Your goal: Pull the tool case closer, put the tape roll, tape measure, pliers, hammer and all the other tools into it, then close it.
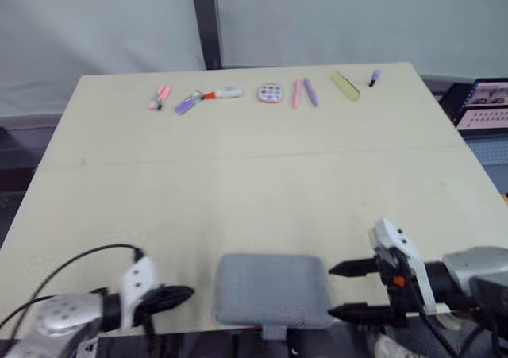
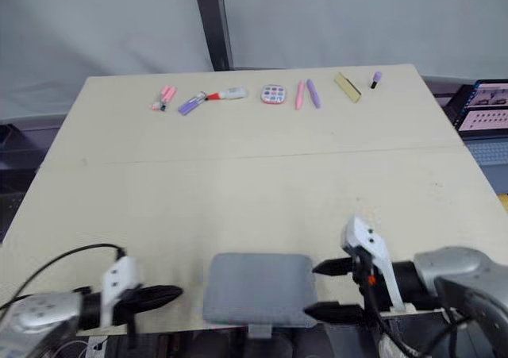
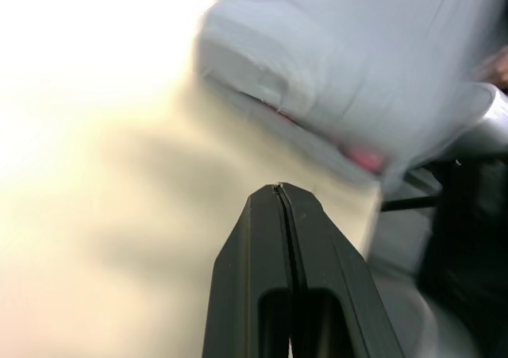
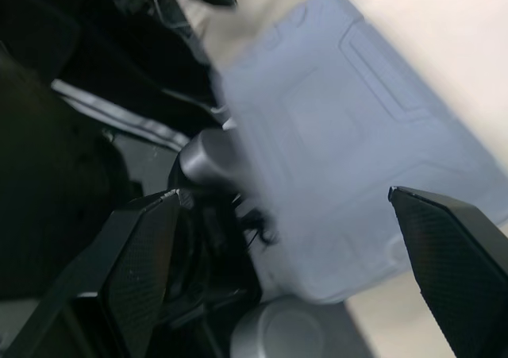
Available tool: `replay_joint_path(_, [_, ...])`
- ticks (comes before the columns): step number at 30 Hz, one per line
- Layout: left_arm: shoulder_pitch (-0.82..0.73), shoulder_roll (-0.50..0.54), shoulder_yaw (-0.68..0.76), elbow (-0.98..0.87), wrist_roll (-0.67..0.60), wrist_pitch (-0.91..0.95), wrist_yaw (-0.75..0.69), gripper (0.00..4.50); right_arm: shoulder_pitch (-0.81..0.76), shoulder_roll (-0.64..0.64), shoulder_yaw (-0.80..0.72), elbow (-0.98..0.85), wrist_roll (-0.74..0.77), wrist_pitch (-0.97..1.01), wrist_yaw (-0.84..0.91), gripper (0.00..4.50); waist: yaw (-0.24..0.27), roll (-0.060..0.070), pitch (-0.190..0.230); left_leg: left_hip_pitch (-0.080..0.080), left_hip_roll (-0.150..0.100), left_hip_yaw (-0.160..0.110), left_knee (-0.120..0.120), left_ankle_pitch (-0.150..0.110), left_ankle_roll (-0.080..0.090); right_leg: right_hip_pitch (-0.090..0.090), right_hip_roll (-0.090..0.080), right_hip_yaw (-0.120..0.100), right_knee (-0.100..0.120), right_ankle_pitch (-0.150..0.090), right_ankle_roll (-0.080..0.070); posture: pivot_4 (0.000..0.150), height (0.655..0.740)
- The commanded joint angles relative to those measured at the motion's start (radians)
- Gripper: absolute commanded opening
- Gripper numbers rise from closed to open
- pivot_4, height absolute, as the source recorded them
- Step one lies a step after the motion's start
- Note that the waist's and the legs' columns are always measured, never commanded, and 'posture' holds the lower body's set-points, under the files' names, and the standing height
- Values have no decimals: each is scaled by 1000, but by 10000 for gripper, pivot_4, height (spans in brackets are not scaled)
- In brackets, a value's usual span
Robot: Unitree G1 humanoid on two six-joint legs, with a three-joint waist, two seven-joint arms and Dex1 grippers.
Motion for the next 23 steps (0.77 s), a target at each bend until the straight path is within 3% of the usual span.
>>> replay_joint_path(1, [-6, -10, 120, 90, -21, -44, -13, 0, 79, 8, -56, -12, -71, -124, -3, 44360, 7, 0, 0, 0, 0, 1, 0, 0, 1, 1, 0, 0, -1, 0, 1, 1500, 7400])
replay_joint_path(5, [-90, -28, 164, 198, -34, -109, -30, 0, 173, 73, -89, 33, -189, -303, -22, 44360, 23, -1, 0, 1, -1, -2, 0, 1, 1, 4, 0, -1, -4, 2, 2, 1500, 7400])
replay_joint_path(12, [-172, -94, 104, 255, 21, -239, -8, 0, 300, 218, -79, 165, -436, -724, -21, 44360, 13, -2, 0, 1, -2, -1, -2, -1, 2, 2, 0, -1, 1, 2, 3, 1500, 7400])
replay_joint_path(17, [-204, -134, 49, 301, 74, -294, 19, 0, 308, 254, -64, 251, -493, -867, -8, 44360, -4, -2, 0, 2, -1, 1, 0, 0, 1, 3, 0, 0, 0, 2, 3, 1500, 7400])
replay_joint_path(23, [-241, -159, 4, 323, 91, -326, 26, 0, 302, 248, -51, 297, -505, -900, -5, 44360, -2, -1, 0, 3, 0, 1, 0, 0, 1, 2, 1, 0, 0, 2, 2, 1500, 7400])
